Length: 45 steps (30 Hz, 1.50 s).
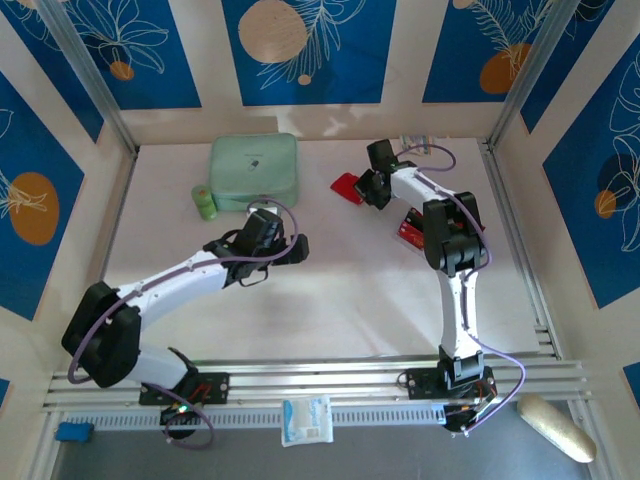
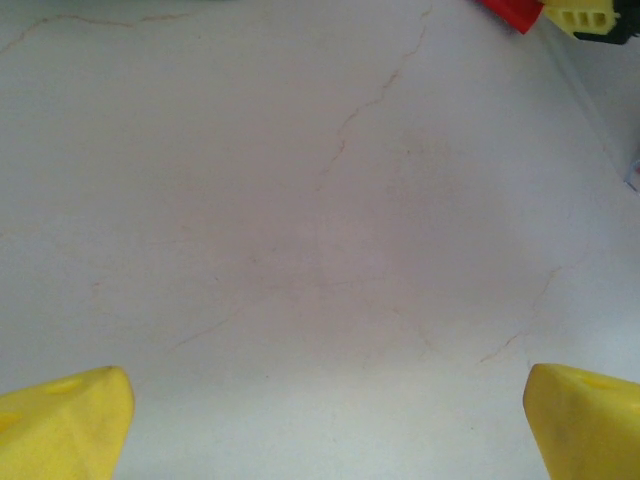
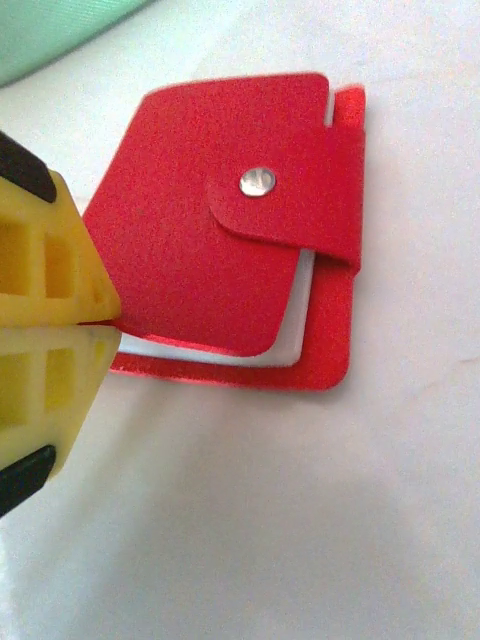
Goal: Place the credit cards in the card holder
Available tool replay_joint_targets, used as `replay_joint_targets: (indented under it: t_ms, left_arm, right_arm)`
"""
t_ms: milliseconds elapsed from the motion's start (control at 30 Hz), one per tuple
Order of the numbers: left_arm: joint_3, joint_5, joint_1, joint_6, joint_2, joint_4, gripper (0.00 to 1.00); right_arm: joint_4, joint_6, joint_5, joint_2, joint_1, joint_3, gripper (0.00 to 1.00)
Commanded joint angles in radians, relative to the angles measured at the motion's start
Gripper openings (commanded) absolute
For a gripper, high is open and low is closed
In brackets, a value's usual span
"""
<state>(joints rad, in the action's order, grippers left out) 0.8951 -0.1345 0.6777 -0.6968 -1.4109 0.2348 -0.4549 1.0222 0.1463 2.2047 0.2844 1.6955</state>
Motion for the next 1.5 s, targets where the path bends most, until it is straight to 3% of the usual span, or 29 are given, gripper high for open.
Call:
replay_joint_targets:
  t_ms: [0,267,600,967,1467]
  left_arm:
    - [-0.004,0.032,-0.013,-0.054,-0.026,-0.034,1.00]
    - [-0.038,0.059,-0.023,-0.163,0.002,-0.146,1.00]
    - [-0.115,0.133,-0.023,-0.370,0.009,-0.356,1.00]
    - [-0.178,0.184,0.019,-0.671,-0.033,-0.626,1.00]
    - [-0.115,0.194,0.068,-0.853,-0.170,-0.839,1.00]
  right_arm:
    - [0.086,0.016,-0.051,-0.152,0.048,-0.103,0.00]
    - [0.271,0.155,-0.054,-0.451,0.147,-0.474,0.00]
    - [0.335,0.243,0.061,-0.766,0.279,-0.745,0.00]
    - [0.338,0.217,0.202,-0.986,0.369,-0.815,0.00]
    - [0.374,0.217,0.245,-1.034,0.458,-0.813,0.00]
